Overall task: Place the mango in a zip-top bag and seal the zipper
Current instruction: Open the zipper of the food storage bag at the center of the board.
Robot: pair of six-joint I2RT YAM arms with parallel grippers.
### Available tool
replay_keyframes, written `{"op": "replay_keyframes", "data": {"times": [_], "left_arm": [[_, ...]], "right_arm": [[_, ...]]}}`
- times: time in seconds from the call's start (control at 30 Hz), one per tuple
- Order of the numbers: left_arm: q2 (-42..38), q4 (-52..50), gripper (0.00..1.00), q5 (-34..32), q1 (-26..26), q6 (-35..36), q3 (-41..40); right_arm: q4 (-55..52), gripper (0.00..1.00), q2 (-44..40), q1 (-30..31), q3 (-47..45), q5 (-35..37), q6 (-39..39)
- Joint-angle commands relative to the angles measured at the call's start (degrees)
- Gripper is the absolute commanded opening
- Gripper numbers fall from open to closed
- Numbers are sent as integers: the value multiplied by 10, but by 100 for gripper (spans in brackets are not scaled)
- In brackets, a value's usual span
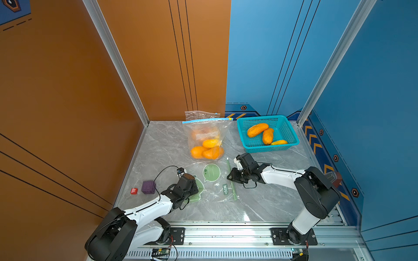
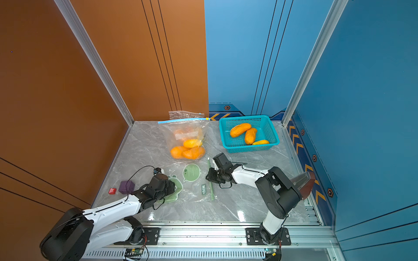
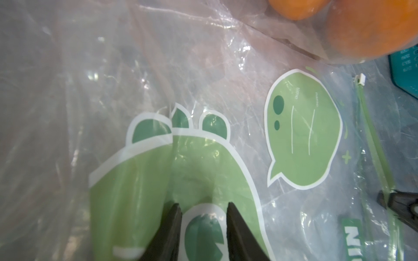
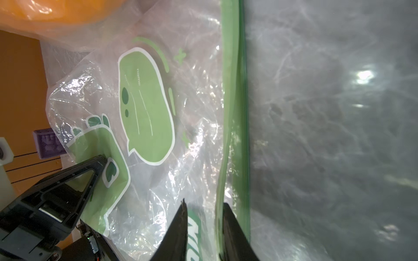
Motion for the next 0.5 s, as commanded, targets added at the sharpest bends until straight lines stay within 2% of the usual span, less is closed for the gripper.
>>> {"op": "replay_keyframes", "data": {"times": [0.0,0.23,0.47], "left_arm": [[14,-24,36,14,6,0,-2],[14,-22,36,13,6,0,-3],[-1,-22,36,11,6,-6,-10]], "right_arm": [[26,24,1,4,11,-26,18],[50,21,5,4,3,-36,39],[57,28,-2,4,-27,-25,40]]}}
